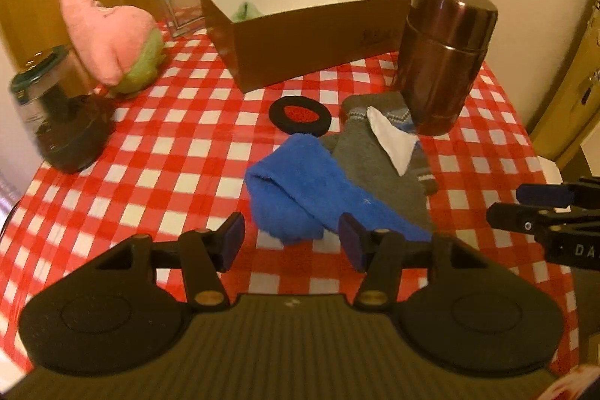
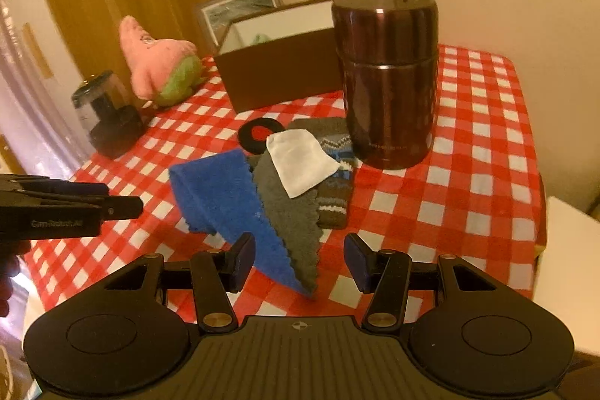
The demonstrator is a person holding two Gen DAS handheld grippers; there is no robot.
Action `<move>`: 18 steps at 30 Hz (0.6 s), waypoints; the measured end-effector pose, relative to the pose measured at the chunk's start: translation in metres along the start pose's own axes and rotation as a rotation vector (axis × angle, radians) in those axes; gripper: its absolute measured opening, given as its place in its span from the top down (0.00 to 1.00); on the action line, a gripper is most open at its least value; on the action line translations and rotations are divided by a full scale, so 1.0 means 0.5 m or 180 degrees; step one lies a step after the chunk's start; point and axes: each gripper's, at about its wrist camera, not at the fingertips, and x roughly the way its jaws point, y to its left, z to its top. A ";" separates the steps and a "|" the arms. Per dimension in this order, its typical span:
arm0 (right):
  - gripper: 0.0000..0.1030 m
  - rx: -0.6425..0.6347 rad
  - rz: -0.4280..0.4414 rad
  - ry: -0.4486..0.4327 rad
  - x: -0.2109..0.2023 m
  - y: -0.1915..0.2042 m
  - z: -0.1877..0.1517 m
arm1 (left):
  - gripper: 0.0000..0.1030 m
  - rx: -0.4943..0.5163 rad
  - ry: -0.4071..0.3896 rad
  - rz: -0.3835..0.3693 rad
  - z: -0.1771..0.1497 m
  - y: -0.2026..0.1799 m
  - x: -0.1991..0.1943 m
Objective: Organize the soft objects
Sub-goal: 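Withdraw both grippers from the box toward the remaining cloths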
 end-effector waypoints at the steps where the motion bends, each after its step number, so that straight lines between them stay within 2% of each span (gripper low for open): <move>1: 0.49 0.0018 -0.0014 0.0018 0.011 0.000 0.002 | 0.48 0.0015 0.0013 -0.0024 0.004 0.005 0.014; 5: 0.49 0.0128 -0.0116 0.0052 0.048 -0.003 0.014 | 0.47 0.0038 0.0096 -0.0164 0.024 0.022 0.071; 11: 0.49 0.0237 -0.0217 0.0103 0.091 -0.010 0.029 | 0.41 0.0102 0.0157 -0.0233 0.048 0.044 0.139; 18: 0.49 0.0198 -0.0266 0.0110 0.141 0.001 0.049 | 0.40 -0.0007 0.0233 -0.0384 0.066 0.067 0.202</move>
